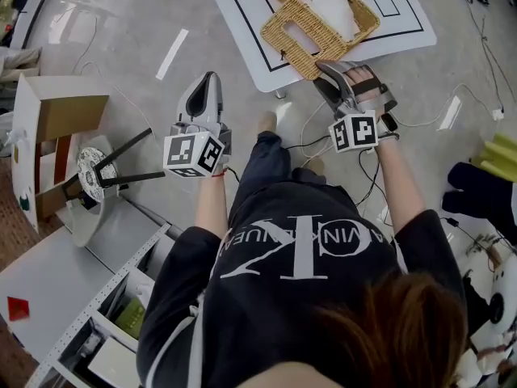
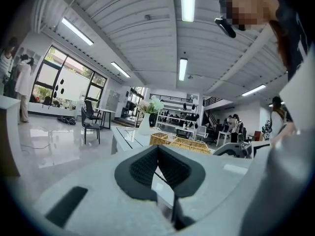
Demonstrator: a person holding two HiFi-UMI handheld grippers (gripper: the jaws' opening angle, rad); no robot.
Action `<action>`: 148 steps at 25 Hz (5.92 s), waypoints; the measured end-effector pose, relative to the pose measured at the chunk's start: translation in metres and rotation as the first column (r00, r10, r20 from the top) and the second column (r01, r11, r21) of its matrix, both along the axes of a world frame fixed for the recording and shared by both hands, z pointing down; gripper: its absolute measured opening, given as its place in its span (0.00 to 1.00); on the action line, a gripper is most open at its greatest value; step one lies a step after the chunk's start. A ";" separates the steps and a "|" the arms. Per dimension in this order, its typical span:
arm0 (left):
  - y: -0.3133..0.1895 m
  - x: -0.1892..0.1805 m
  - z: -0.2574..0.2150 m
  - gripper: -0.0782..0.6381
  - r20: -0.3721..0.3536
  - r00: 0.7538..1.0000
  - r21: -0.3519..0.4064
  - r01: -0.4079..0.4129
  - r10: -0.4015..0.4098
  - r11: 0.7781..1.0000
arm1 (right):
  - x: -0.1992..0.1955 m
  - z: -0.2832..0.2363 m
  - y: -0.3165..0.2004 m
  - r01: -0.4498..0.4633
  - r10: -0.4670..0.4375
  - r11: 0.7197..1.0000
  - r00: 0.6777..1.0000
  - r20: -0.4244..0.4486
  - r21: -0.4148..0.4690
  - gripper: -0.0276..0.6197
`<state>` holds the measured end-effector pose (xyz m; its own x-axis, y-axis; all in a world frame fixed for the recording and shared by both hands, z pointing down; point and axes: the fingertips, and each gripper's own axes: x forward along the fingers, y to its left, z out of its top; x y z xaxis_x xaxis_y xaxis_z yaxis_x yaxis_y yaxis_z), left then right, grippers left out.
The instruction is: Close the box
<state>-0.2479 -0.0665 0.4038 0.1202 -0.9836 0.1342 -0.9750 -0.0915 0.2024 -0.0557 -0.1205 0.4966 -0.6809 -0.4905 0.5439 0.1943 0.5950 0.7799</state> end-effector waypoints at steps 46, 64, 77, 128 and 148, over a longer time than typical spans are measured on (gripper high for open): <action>-0.167 -0.031 -0.011 0.12 -0.031 0.932 0.076 -0.358 0.361 0.931 | 0.044 -0.140 -0.078 -0.364 0.642 0.766 0.392 0.659 -0.529 0.11; -0.197 -0.007 -0.016 0.12 -0.029 0.948 0.060 -0.315 0.317 0.947 | 0.075 -0.141 -0.115 -0.251 0.691 0.722 0.315 0.651 -0.645 0.13; -0.227 0.036 -0.020 0.12 -0.040 0.980 0.021 -0.196 0.197 0.980 | 0.103 -0.117 -0.167 0.006 0.745 0.619 0.311 0.590 -0.785 0.18; -0.250 0.055 -0.013 0.12 -0.051 0.970 0.005 -0.237 0.237 0.971 | 0.132 -0.071 -0.182 -0.117 0.802 0.490 0.450 0.393 -0.864 0.34; -0.258 0.049 -0.038 0.12 -0.027 0.966 0.076 -0.256 0.258 0.964 | 0.132 -0.107 -0.195 -0.193 0.783 0.591 0.369 0.500 -0.783 0.04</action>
<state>-0.1990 -0.3249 0.3662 0.3737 -0.9259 0.0553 -0.9088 -0.3536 0.2213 0.0764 -0.3153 0.3895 -0.6507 -0.7189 0.2443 -0.7524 0.6538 -0.0803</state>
